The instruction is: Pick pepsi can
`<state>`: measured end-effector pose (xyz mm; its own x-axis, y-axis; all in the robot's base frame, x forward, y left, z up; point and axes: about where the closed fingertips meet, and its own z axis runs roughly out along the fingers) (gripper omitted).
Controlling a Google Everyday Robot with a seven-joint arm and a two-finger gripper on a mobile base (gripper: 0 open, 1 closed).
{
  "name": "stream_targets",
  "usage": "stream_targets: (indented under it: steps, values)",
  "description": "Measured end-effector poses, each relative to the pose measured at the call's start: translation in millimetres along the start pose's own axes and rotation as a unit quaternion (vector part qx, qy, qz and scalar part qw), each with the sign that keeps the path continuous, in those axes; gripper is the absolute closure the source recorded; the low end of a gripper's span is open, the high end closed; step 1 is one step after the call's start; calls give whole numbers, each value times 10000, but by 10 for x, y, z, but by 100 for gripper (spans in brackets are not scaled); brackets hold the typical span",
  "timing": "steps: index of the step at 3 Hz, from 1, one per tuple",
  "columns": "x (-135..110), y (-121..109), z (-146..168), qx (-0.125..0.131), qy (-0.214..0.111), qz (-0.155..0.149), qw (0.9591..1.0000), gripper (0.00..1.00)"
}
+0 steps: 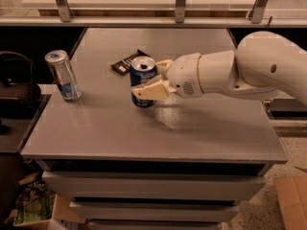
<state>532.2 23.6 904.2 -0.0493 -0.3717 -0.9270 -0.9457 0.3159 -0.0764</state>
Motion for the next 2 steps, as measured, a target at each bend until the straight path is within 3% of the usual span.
stream_targets:
  steps: [2]
  values:
    - [-279,-90,-89,-153,-28,-174,9997,100]
